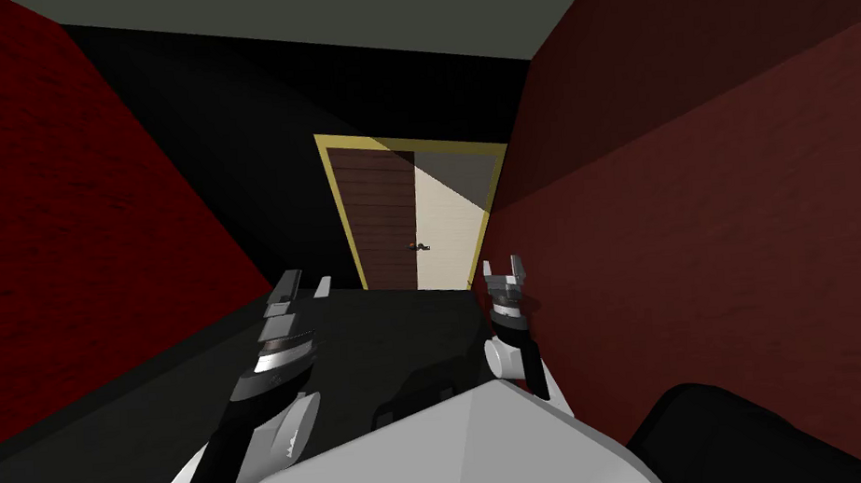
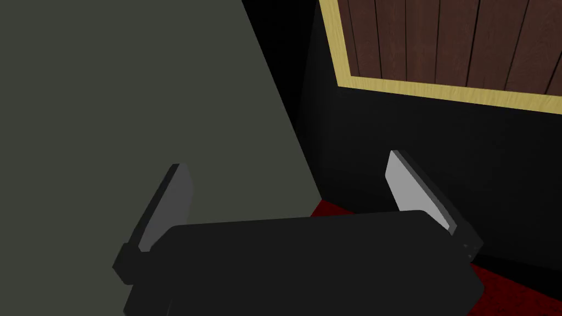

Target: Pull the door open

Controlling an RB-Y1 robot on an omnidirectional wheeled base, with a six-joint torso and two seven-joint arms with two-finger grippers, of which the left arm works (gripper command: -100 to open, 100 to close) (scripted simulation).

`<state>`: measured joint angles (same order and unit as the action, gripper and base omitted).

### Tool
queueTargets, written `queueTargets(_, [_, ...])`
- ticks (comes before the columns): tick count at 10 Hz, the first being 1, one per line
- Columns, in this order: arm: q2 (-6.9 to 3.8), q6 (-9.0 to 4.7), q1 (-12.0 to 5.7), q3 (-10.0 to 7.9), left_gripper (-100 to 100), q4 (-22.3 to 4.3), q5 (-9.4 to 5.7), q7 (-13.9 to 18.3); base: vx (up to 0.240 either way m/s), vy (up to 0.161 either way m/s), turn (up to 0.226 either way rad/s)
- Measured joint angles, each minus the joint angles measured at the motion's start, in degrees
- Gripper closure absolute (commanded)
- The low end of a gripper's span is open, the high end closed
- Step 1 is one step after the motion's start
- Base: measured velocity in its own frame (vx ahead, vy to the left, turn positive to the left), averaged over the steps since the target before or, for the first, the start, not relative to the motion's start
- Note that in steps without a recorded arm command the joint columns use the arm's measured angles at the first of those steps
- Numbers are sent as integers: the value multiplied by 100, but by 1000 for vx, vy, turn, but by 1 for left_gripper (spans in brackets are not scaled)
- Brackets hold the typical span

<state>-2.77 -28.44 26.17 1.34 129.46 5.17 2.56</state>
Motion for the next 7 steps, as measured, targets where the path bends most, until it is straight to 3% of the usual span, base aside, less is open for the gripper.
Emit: queueTargets(7, [-183,-207,-205,-34,-100,-883,-98,113,148,-36,-48])
